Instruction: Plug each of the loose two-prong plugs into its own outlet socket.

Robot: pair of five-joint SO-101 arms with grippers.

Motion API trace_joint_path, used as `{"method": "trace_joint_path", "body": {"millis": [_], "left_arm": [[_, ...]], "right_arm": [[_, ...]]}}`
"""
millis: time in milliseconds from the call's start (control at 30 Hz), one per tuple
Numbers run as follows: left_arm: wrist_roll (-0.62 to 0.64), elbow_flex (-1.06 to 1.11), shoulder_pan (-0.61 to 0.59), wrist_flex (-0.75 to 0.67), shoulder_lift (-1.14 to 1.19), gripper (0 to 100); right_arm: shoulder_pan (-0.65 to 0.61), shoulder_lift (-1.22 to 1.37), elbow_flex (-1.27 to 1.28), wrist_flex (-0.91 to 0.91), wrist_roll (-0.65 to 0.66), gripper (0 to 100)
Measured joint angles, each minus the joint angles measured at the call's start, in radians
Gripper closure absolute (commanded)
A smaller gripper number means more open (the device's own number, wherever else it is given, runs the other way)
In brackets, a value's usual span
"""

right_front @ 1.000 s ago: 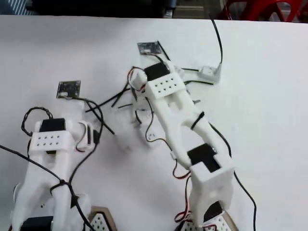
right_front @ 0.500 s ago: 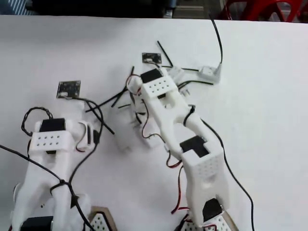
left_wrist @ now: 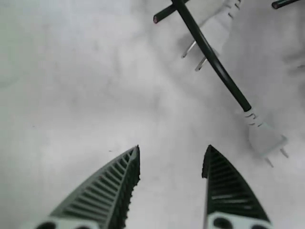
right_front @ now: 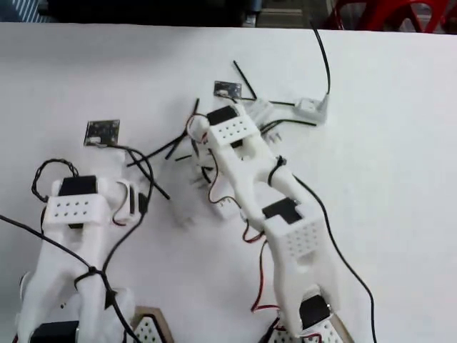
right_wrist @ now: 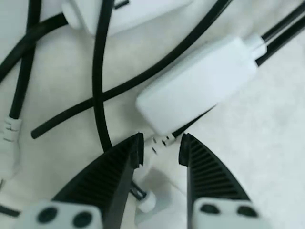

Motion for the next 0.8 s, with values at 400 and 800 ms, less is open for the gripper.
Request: {"method": "trace_joint_path", "body": {"millis": [400,800], "left_arm": [[0.0,0.0,0.0,0.0,0.0,78],[0.0,0.0,0.0,-0.014,0.0,78]], "right_arm": [[0.021,0.071,-0.089,0.074,-0.04,98.3],[0.038,-0.043,-0.244,0.321,0.103,98.1]]}}
